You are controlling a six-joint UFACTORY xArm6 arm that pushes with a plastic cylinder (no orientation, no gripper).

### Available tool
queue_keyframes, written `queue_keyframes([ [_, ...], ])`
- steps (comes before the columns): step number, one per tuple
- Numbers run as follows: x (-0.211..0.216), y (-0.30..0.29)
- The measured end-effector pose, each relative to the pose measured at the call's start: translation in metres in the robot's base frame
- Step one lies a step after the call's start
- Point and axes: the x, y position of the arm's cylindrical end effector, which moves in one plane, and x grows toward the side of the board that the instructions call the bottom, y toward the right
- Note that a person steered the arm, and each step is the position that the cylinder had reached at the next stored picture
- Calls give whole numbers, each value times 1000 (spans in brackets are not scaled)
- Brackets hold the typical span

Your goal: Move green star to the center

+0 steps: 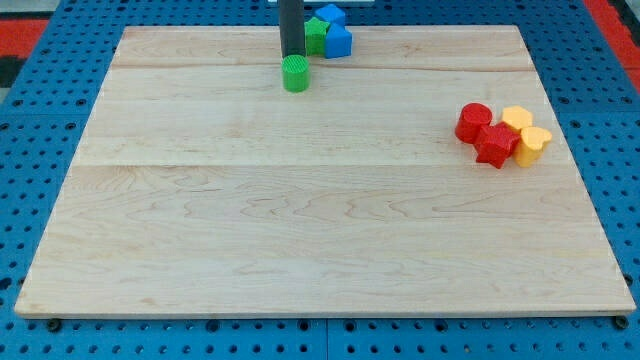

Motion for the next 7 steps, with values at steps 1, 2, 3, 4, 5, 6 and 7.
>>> queue_keyframes([
  [1,-32,-17],
  [2,-66,-39],
  [3,-66,-40],
  [4,-66,-35],
  [5,-64,-3],
  [6,-42,38],
  [7,-2,42],
])
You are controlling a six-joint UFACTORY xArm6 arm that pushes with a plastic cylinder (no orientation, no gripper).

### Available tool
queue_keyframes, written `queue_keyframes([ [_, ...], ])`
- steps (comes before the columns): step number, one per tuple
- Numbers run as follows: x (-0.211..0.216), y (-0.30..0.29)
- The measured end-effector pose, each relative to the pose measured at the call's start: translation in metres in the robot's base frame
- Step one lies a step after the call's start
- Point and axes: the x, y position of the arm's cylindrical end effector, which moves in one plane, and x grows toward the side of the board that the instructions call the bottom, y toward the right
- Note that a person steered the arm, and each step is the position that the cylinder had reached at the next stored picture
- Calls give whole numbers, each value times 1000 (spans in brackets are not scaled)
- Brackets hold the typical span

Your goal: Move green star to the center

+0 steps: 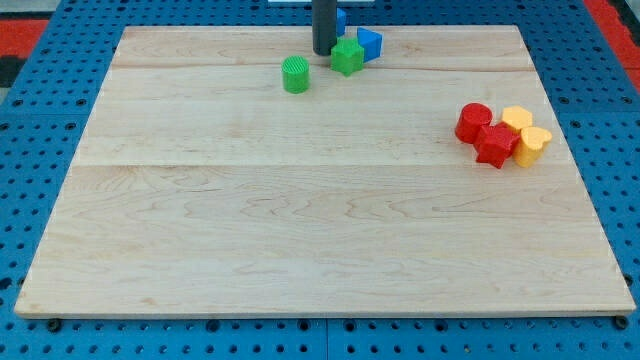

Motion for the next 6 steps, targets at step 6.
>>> queue_keyframes([
  [6,45,17],
])
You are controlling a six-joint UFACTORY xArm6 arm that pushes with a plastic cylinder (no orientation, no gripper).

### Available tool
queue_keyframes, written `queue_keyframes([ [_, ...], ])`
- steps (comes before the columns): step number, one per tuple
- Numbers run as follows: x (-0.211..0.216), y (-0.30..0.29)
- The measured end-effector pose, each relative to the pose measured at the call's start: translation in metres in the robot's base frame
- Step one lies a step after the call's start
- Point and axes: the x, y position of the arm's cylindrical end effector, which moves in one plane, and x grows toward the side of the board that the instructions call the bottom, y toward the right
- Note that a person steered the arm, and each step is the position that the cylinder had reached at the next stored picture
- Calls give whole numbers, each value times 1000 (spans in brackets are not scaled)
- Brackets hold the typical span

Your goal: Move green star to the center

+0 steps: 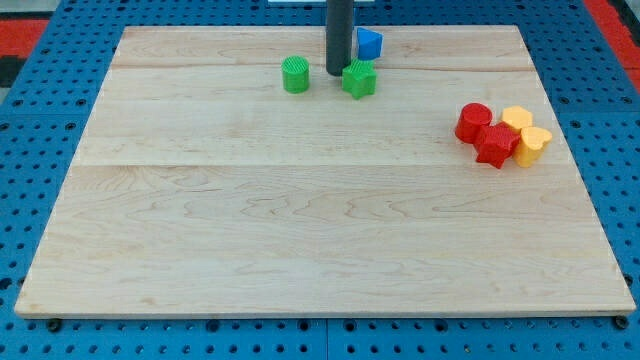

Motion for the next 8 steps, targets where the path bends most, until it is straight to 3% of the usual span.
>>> queue_keyframes([
  [1,20,-2],
  [3,-45,4],
  [4,-45,25],
  [6,-25,36],
  [8,24,12],
])
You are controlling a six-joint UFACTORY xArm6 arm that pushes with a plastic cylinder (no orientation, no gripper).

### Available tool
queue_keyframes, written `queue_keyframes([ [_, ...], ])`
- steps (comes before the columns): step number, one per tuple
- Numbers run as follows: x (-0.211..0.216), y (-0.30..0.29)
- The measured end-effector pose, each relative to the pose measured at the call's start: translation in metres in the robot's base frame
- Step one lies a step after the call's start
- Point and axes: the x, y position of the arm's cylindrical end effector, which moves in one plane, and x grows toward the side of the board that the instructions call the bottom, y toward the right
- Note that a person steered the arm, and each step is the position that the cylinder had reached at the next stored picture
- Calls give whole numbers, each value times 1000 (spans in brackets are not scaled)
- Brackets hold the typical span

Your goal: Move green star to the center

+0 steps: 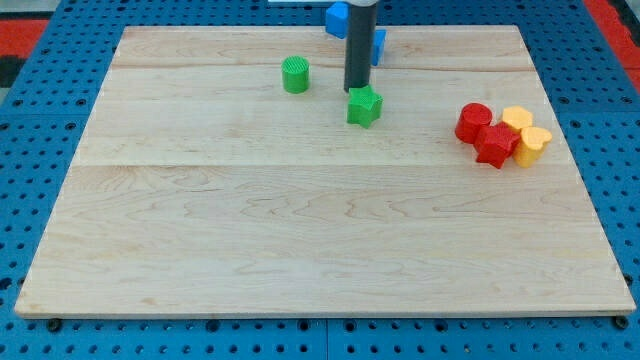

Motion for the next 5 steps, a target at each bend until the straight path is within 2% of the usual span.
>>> queue_keyframes([
  [1,-4,-6],
  [2,-17,22],
  [3,-13,52],
  [4,23,40],
  [5,60,-3],
])
